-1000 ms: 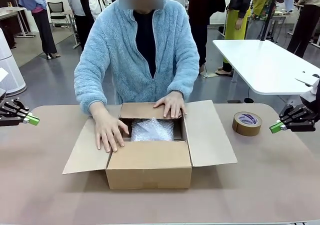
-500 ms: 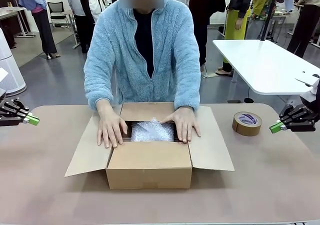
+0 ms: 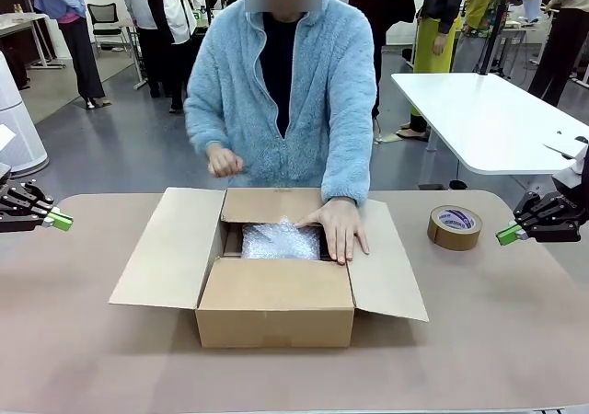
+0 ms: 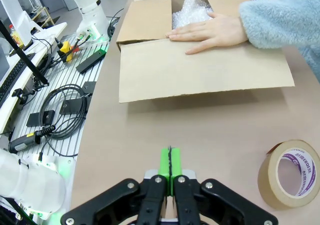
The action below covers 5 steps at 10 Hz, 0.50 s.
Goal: Wrap the clocks to prevent damage.
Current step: Push the right (or left) flap of the Package Box to close it.
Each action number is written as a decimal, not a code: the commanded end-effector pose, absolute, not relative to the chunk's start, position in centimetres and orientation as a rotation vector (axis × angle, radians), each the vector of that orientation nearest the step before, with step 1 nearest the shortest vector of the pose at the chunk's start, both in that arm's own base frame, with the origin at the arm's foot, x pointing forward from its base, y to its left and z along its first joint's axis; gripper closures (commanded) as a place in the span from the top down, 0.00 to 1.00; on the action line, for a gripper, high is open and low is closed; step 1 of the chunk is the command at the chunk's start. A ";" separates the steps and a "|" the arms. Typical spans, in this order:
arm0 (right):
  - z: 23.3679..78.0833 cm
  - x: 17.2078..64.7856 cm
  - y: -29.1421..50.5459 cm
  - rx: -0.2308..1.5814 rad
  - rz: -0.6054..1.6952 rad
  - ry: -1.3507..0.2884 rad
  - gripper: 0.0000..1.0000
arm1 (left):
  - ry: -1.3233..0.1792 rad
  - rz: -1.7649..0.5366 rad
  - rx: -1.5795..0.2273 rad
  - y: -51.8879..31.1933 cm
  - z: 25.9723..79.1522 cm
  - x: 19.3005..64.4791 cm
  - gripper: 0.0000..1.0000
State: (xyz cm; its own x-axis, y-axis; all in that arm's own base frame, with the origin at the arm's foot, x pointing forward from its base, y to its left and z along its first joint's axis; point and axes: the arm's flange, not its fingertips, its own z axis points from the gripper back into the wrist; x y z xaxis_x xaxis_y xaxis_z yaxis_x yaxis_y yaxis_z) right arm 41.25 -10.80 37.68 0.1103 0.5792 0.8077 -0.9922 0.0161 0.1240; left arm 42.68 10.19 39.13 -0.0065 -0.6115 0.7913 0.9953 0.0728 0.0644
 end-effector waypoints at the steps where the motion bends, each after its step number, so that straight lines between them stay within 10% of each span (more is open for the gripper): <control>1: 37.4 41.2 -10.8 0.827 1.375 -0.662 0.01 | -0.799 -1.409 -0.627 10.0 39.2 42.4 0.01; 5: 37.4 41.2 -10.8 0.827 1.375 -0.662 0.01 | -0.799 -1.409 -0.627 10.0 39.2 42.4 0.01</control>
State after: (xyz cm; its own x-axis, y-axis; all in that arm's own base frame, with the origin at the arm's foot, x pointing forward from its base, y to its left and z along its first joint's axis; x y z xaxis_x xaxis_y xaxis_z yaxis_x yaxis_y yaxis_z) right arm 41.25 -10.80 37.68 0.1103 0.5792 0.8077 -0.9922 0.0161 0.1240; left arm 42.68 10.19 39.13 -0.0064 -0.6114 0.7913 0.9953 0.0728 0.0644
